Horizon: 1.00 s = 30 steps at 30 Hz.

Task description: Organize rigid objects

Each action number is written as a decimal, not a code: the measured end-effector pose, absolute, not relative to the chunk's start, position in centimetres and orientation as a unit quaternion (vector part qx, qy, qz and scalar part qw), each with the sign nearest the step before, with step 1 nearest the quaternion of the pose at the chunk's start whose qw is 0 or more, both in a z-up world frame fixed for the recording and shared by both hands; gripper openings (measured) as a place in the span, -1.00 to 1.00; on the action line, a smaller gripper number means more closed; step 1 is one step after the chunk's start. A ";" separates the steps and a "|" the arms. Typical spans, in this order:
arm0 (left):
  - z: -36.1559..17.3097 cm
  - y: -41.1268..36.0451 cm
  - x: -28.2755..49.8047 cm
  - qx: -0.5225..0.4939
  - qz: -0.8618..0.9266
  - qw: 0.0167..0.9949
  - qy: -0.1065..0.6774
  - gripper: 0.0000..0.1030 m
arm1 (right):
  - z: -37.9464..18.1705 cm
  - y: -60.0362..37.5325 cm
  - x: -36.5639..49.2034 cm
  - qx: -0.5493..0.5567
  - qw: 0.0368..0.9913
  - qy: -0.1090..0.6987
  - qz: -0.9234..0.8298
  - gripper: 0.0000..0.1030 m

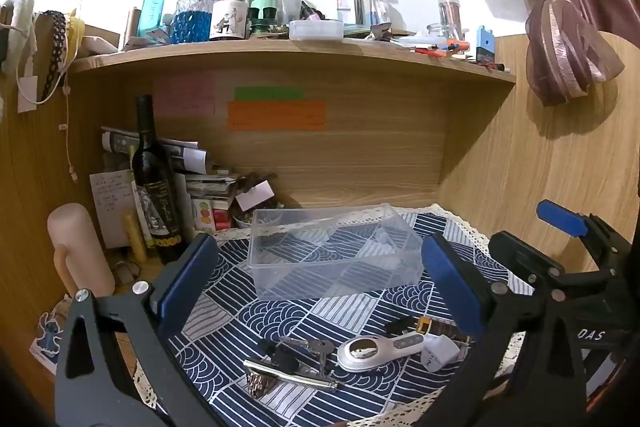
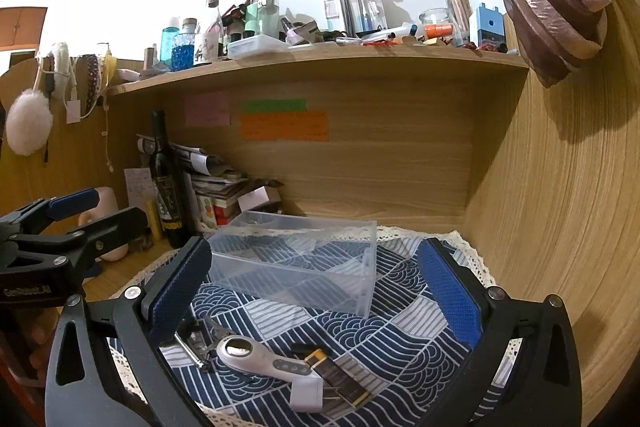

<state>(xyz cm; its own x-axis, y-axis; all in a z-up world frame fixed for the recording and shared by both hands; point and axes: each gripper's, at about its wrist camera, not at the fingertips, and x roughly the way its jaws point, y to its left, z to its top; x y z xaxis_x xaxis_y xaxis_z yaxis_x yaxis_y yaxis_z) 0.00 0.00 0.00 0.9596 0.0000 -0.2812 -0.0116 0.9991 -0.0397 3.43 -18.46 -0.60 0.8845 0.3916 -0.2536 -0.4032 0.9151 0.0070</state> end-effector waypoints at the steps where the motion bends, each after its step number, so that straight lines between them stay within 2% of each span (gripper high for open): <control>1: 0.0 0.0 0.0 -0.020 0.003 0.990 0.142 1.00 | -0.6 -18.4 3.4 -0.024 0.970 0.126 0.204 1.00; 30: 0.4 0.1 0.1 -0.039 -0.009 0.989 0.141 1.00 | -0.3 -18.2 3.2 -0.027 0.970 0.119 0.209 1.00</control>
